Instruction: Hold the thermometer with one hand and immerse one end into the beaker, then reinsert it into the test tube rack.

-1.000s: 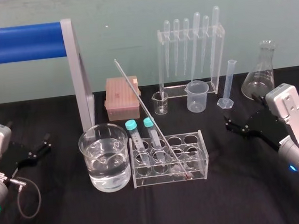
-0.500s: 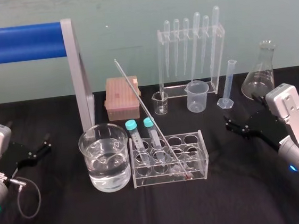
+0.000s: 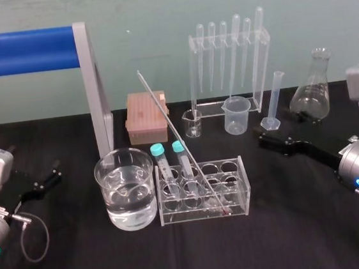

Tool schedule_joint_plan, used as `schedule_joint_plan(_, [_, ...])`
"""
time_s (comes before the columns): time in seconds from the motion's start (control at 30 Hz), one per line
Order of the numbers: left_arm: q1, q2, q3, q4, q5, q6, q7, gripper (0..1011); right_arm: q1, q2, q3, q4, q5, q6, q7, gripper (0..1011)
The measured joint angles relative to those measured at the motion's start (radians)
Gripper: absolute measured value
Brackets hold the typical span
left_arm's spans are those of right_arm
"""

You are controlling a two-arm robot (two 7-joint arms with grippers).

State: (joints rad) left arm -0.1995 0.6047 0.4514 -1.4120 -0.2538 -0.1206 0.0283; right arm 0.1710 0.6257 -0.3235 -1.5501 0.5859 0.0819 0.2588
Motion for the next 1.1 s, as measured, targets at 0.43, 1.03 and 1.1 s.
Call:
schedule_joint_plan(0.43, [0.0,0.0,0.0,0.0,0.0,0.0,0.0,1008,0.118,0.03,-0.066,-0.133,0.151,0.161,0.288,1003])
schedule_joint_plan(1.03, [0.0,0.0,0.0,0.0,0.0,0.0,0.0,1008,0.391,-0.177,-0.274,0.116,0.026,0.22,0.238,1003])
schedule_joint_plan(1.1, [0.0,0.0,0.0,0.0,0.0,0.0,0.0,1008,0.404,-0.19,-0.282,0.133,0.019,0.22,0.237,1003])
